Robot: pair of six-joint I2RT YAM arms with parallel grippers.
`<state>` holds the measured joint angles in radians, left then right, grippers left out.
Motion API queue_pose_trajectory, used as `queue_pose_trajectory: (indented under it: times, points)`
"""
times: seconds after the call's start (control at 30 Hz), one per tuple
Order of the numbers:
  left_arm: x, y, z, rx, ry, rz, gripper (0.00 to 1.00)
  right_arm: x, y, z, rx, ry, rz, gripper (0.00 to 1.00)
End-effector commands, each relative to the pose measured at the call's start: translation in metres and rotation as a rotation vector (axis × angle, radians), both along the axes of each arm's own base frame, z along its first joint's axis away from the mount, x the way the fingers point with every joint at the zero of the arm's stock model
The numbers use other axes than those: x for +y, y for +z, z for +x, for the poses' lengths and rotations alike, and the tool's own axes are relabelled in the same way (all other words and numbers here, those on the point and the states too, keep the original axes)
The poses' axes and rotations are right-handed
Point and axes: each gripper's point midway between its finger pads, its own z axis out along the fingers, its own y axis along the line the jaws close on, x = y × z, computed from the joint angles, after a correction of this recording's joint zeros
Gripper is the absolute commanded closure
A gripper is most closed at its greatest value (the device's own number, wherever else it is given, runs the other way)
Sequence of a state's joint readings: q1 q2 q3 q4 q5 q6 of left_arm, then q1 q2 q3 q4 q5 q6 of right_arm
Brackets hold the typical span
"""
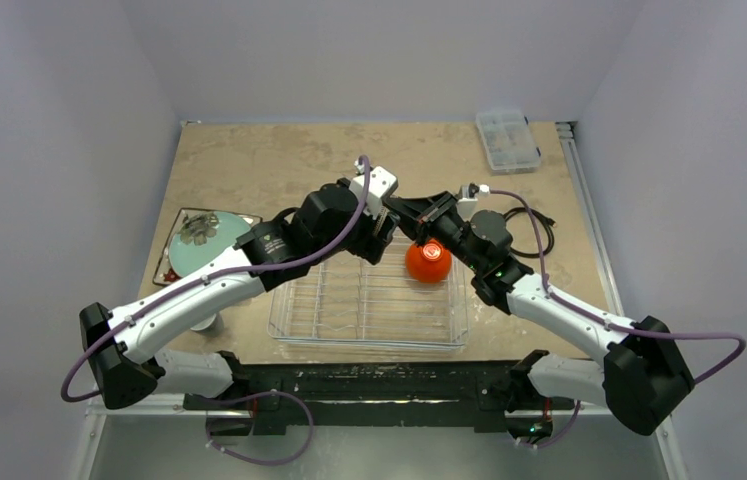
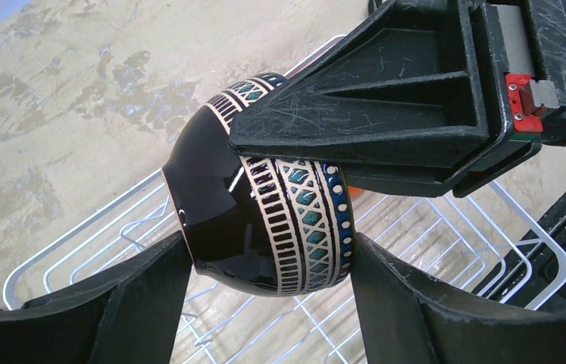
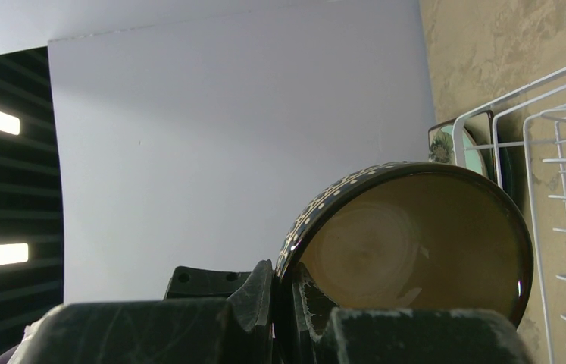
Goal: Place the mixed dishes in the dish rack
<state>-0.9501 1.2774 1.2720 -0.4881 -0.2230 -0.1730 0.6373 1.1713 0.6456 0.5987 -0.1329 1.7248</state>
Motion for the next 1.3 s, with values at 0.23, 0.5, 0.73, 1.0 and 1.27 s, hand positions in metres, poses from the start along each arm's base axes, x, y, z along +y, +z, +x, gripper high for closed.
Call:
queue_pose_trajectory:
  times: [0.23,0.5,0.73,1.0,1.27]
  points:
    - [-0.011,0.018,-0.006,-0.016,-0.054,-0.040,0.13,-0.005,0.052,-0.013,-0.120,0.019,0.113,1.00]
    - [-0.008,0.017,-0.005,-0.030,-0.058,-0.009,0.52,-0.003,0.049,-0.015,-0.126,0.024,0.088,1.00]
    - [-0.001,0.016,-0.001,-0.058,-0.032,0.034,0.87,-0.002,0.026,-0.001,-0.115,-0.015,-0.279,0.94]
    - [0.008,0.014,0.008,-0.086,0.029,0.058,1.00,-0.028,-0.015,-0.002,-0.033,-0.053,-0.598,0.20]
    - [0.011,0.008,0.014,-0.091,0.062,0.081,1.00,-0.102,-0.025,-0.002,-0.040,-0.234,-0.992,0.09]
